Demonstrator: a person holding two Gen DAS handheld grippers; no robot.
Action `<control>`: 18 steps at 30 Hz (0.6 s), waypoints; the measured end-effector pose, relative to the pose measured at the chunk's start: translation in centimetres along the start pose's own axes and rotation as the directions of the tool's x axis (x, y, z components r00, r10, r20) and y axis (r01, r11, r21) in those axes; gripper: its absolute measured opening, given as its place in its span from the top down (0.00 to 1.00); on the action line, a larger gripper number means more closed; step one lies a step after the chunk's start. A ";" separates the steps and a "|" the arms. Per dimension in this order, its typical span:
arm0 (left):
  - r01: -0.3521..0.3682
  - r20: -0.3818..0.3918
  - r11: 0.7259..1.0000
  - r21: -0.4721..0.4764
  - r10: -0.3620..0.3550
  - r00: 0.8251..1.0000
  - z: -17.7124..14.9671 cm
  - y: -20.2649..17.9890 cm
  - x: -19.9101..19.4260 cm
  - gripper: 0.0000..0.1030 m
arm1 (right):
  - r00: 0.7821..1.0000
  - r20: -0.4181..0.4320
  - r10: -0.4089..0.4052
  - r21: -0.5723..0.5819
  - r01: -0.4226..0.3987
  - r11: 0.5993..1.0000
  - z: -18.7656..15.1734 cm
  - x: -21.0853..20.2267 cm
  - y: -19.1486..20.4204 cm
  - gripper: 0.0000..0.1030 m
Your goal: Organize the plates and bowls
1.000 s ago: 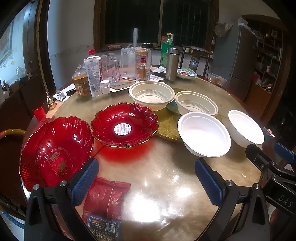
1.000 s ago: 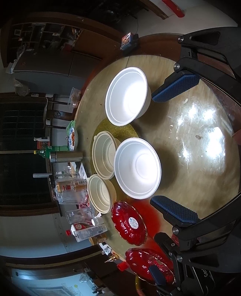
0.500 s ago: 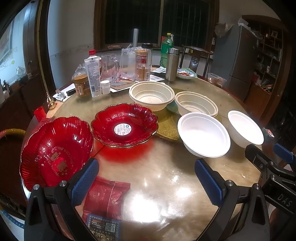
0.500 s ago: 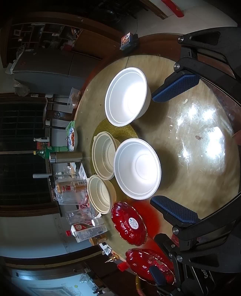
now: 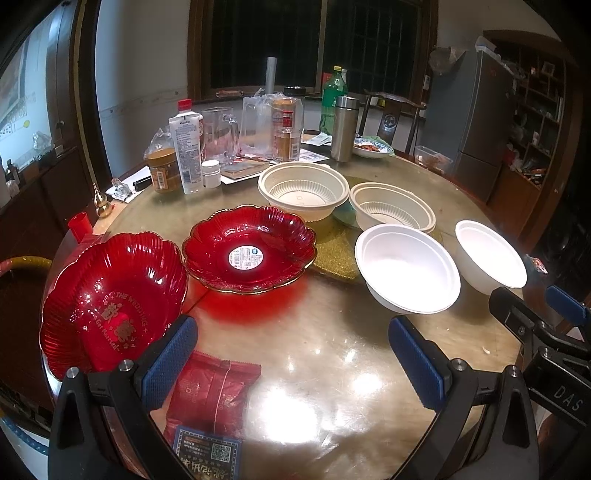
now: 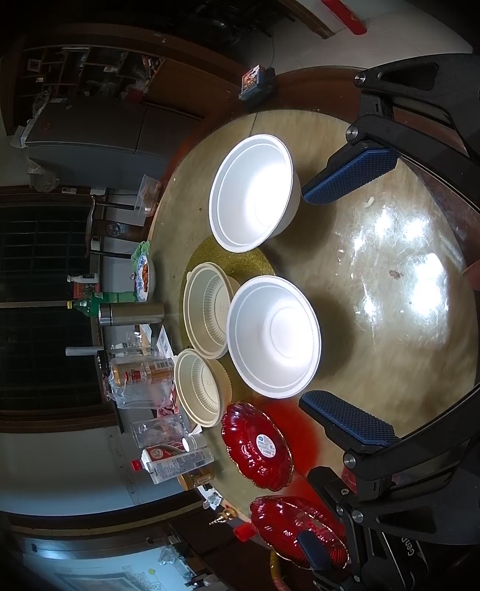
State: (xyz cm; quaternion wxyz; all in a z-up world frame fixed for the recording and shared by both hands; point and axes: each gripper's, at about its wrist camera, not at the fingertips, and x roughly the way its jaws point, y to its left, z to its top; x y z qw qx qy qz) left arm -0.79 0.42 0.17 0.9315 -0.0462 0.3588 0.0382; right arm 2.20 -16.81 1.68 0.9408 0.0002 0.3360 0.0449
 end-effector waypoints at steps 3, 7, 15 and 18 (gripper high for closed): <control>0.003 -0.003 1.000 -0.003 -0.003 1.000 0.1 0.2 0.0 0.00 | 1.000 0.000 -0.001 -0.002 0.001 1.000 0.0 0.0 0.0 0.01; 0.002 -0.001 1.000 -0.003 -0.002 1.000 0.1 0.2 -0.1 0.00 | 1.000 0.000 -0.001 -0.001 0.001 1.000 0.0 0.0 0.0 0.01; 0.000 0.000 1.000 -0.007 0.000 1.000 0.2 0.3 -0.2 0.00 | 1.000 0.000 0.000 -0.002 0.000 1.000 0.0 0.0 0.0 0.01; 0.002 0.003 1.000 -0.014 -0.002 1.000 0.3 0.6 -0.4 0.00 | 1.000 0.004 0.004 -0.002 -0.004 1.000 0.0 -0.1 0.1 0.01</control>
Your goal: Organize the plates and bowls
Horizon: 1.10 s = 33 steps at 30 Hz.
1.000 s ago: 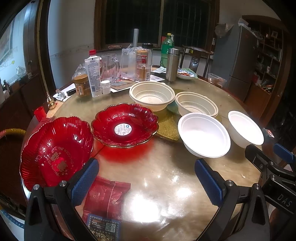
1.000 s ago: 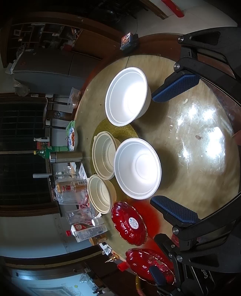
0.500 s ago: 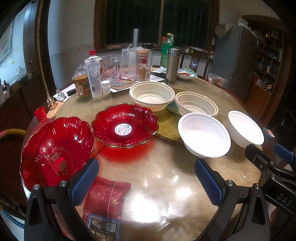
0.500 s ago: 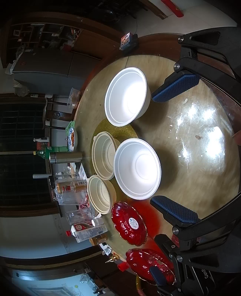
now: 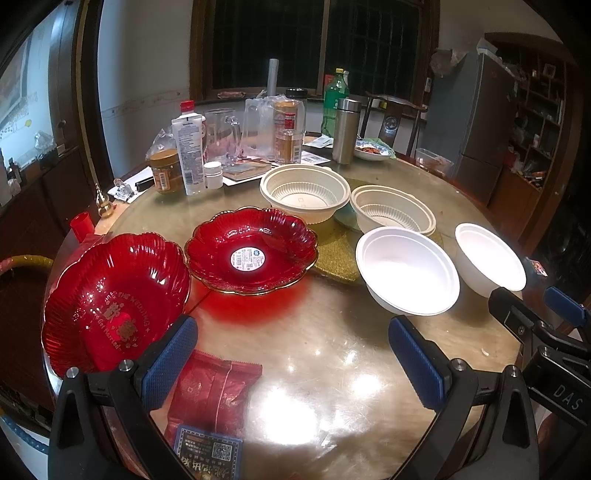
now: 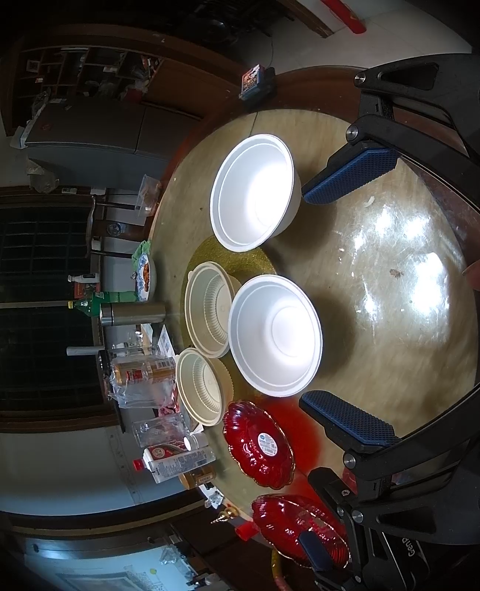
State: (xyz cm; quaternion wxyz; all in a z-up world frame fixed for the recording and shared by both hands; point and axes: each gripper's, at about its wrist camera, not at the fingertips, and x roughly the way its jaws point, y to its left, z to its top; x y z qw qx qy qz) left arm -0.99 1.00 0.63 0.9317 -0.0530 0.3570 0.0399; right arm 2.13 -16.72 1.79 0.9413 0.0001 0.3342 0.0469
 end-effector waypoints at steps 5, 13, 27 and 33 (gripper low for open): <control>0.027 0.014 1.000 -0.013 -0.027 1.000 0.1 1.1 -1.5 0.01 | 0.998 0.011 0.057 0.012 -0.057 0.998 0.1 -0.6 0.4 0.01; -0.011 0.186 0.996 -0.093 0.028 0.982 -0.2 9.2 -7.8 0.00 | 0.889 -0.084 0.449 0.107 -0.440 0.892 0.5 1.2 4.1 0.01; -0.161 -0.076 0.851 -0.500 0.142 0.987 -1.9 25.3 -1.7 0.10 | 0.530 -0.312 0.788 0.395 -0.682 0.615 -0.5 9.9 17.5 0.19; -0.165 -0.147 0.840 -0.518 0.103 0.984 -2.2 25.6 1.7 0.33 | 0.523 -0.370 0.768 0.464 -0.612 0.640 -1.1 12.9 19.2 0.41</control>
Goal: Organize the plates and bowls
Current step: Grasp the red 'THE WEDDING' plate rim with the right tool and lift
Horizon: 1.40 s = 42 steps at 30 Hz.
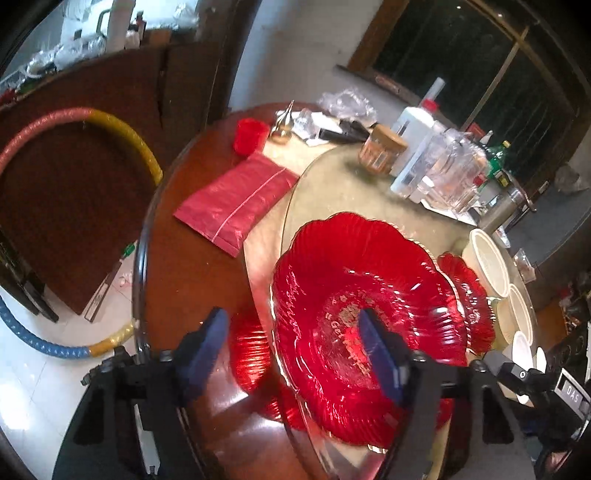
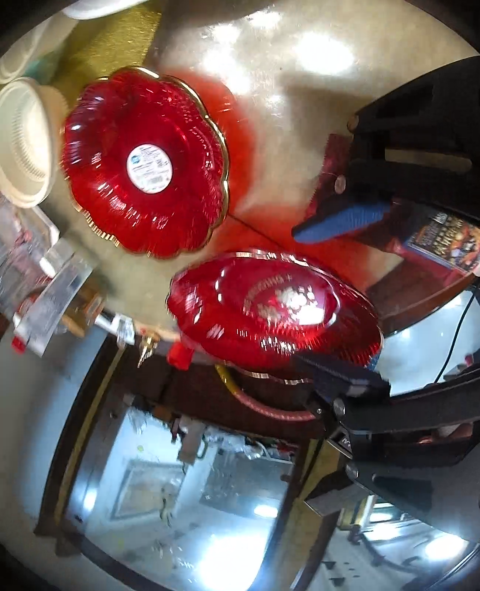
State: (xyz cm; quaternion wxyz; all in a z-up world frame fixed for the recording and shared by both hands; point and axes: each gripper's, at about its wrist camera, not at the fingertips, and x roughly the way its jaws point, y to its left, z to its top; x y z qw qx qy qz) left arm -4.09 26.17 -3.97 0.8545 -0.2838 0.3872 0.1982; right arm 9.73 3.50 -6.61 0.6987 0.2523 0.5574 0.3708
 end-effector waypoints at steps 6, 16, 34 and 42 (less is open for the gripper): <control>-0.014 -0.032 1.000 -0.005 0.014 0.999 0.1 0.5 1.6 0.60 | 0.997 -0.013 -0.077 -0.003 0.077 0.997 0.6 1.9 -0.3 0.67; -0.022 -0.025 0.999 0.034 0.023 0.999 -0.1 0.0 1.8 0.92 | 0.983 0.011 -0.181 -0.056 0.181 0.982 1.0 3.3 -0.2 0.88; -0.052 -0.044 0.998 0.043 0.054 0.998 -0.7 0.1 3.2 0.86 | 0.985 -0.011 -0.174 -0.065 0.173 0.983 1.4 3.7 -0.7 0.88; -0.064 -0.033 0.998 0.003 0.064 0.997 -0.5 1.1 2.5 0.42 | 0.992 -0.048 -0.113 -0.011 0.113 0.994 1.2 3.1 -1.4 0.85</control>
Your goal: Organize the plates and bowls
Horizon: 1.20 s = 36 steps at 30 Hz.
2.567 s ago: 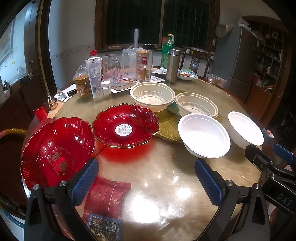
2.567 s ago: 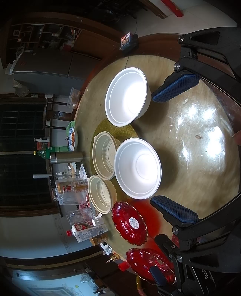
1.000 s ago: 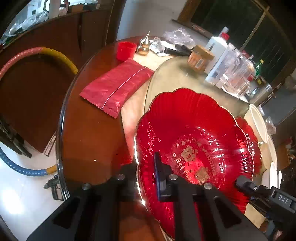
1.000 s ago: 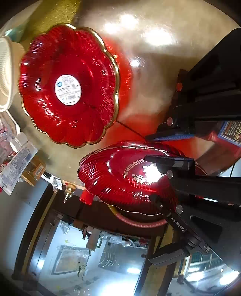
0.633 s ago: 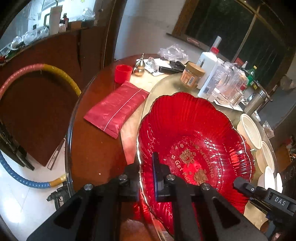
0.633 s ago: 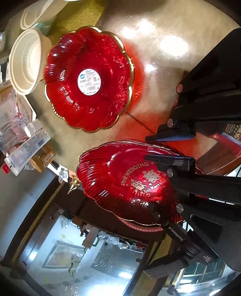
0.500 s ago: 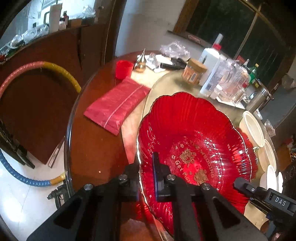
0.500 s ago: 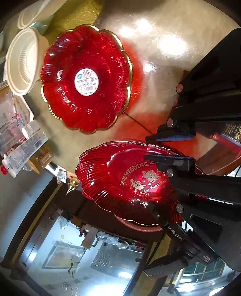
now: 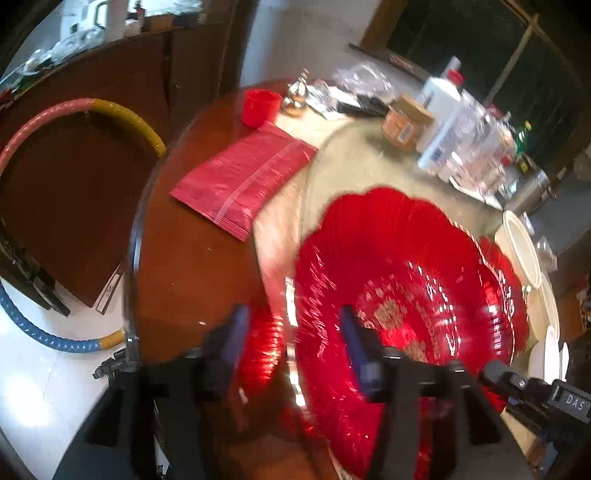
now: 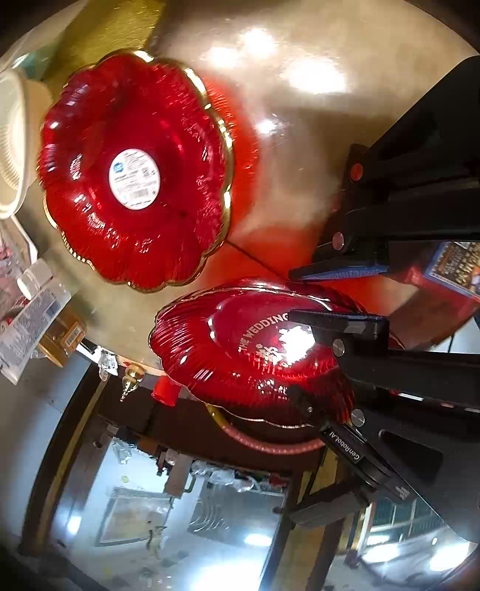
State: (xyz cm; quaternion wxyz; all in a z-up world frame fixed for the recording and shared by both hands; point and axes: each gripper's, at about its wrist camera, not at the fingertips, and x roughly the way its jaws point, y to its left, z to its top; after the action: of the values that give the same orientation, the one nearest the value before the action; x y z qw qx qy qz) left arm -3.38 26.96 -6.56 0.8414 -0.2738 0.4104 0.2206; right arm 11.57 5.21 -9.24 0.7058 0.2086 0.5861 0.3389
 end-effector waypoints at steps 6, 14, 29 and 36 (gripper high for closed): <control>-0.056 0.121 0.997 -0.062 0.063 0.991 1.0 1.8 -3.5 0.24 | 0.994 0.086 0.061 0.031 -0.064 0.998 -0.4 -3.7 -1.3 0.77; 0.106 0.133 0.989 0.106 -0.120 0.984 5.2 -5.2 -6.1 0.18 | 0.962 0.270 0.048 0.179 -0.099 0.979 0.1 -9.1 -5.1 0.22; 0.284 -0.289 0.895 0.343 -0.187 0.939 9.2 -22.4 6.1 0.18 | 0.964 0.254 0.078 0.321 -0.160 0.934 4.2 -8.2 -9.2 0.22; 0.289 -0.359 0.891 0.349 -0.158 0.920 8.3 -23.6 9.0 0.20 | 0.963 0.250 0.103 0.316 -0.182 0.931 4.9 -7.2 -10.1 0.22</control>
State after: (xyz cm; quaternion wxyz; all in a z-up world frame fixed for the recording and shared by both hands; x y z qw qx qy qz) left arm 20.47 15.87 -2.98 0.8207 -0.1765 0.5432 -0.0139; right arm 18.05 -6.39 -10.17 0.6962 0.4058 0.5329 0.2583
